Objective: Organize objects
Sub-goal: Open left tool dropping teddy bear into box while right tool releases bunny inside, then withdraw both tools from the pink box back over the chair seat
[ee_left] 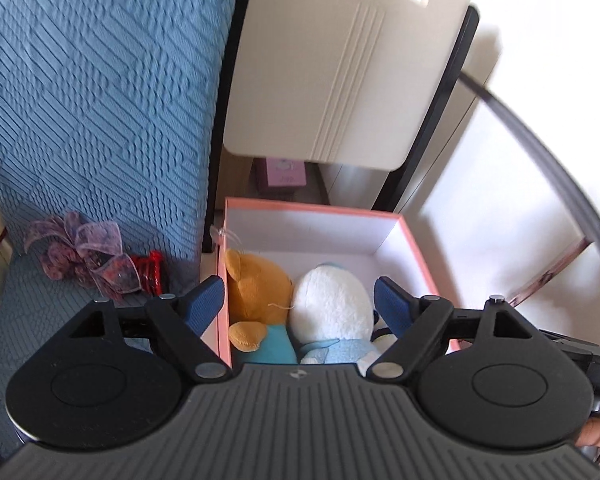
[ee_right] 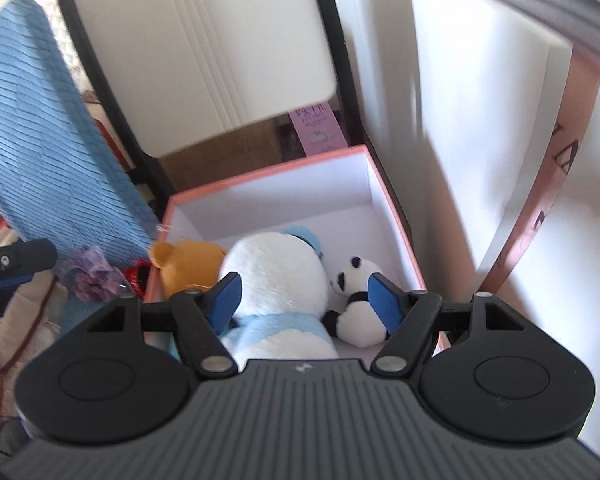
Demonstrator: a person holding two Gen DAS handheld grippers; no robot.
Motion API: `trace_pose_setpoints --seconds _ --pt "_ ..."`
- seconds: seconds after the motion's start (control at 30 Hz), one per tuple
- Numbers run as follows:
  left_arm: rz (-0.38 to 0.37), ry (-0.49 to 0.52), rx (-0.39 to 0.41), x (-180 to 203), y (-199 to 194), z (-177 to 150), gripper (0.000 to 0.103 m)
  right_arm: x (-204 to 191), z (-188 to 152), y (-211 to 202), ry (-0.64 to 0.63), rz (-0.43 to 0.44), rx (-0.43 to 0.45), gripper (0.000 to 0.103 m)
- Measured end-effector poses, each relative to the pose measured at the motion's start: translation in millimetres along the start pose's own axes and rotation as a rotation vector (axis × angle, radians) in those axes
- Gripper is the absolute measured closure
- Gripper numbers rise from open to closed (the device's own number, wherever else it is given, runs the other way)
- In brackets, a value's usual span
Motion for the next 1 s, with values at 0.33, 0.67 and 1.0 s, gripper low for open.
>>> trace_pose_setpoints --seconds 0.33,0.67,1.0 --pt "-0.046 0.001 0.118 -10.7 -79.8 12.4 0.018 -48.7 9.5 -58.3 -0.042 0.035 0.081 0.031" --pt "-0.058 -0.002 0.175 -31.6 -142.3 -5.1 0.018 -102.0 -10.3 -108.8 -0.114 0.078 0.122 0.031" --pt "-0.056 -0.014 0.207 -65.0 -185.6 -32.4 0.018 -143.8 -42.2 -134.4 -0.153 0.107 0.125 0.031"
Point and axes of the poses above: each gripper's, at about its wrist camera, not at the fingertips, and y roughly the way its jaws point, x to its right, z to its top, the point moved 2 cm from there along y, roughly the way its jaws point, and after that the axes turned 2 degrees about x, right-handed, at the moved point
